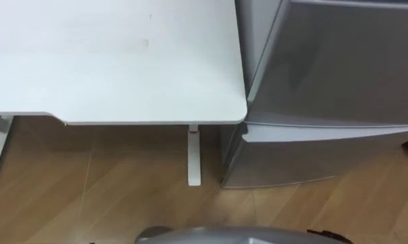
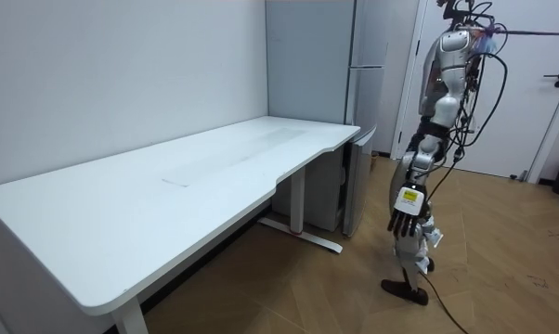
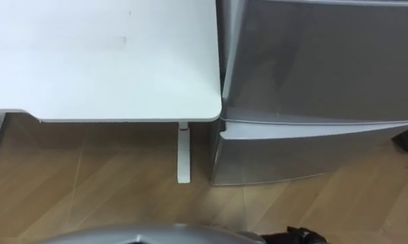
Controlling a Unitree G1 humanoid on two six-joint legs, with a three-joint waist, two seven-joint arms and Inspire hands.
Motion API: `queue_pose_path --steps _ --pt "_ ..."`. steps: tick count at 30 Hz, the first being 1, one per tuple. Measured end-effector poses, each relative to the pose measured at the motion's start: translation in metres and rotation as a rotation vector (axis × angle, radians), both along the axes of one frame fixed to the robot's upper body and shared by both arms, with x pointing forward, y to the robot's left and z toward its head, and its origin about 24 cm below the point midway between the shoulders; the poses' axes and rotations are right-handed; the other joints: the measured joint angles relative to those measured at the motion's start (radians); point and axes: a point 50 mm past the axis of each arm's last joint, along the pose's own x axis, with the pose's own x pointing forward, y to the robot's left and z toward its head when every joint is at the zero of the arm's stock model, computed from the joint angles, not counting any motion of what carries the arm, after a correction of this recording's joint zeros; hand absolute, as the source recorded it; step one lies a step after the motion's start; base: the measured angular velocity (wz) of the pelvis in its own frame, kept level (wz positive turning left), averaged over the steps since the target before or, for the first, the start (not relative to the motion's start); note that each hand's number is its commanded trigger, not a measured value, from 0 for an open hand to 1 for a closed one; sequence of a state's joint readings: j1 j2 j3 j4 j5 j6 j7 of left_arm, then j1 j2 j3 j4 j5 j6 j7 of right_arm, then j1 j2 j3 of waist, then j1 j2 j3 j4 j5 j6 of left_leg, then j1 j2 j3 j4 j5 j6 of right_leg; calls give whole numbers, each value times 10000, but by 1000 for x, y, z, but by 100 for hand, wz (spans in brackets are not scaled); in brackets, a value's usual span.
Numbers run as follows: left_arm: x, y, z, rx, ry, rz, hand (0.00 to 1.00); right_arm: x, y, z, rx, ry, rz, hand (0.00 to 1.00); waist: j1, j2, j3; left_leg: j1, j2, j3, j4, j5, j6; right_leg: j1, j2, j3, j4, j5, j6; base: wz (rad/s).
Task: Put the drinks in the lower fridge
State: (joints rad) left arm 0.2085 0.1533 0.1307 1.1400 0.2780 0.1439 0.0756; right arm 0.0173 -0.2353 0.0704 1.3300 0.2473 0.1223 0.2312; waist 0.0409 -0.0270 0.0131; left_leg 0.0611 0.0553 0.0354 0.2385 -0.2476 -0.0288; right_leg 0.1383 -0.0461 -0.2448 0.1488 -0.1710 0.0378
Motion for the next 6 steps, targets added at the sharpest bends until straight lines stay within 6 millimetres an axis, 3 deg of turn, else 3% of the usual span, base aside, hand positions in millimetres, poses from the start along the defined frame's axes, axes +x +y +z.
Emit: queue_pose_path --steps 6 --pt "1 -9 -2 -207 56 -316 0 17 6 0 -295 -151 1342 0 351 99 -96 -61 -49 -164 72 3 1 77 -40 -191 -1 -4 4 6"
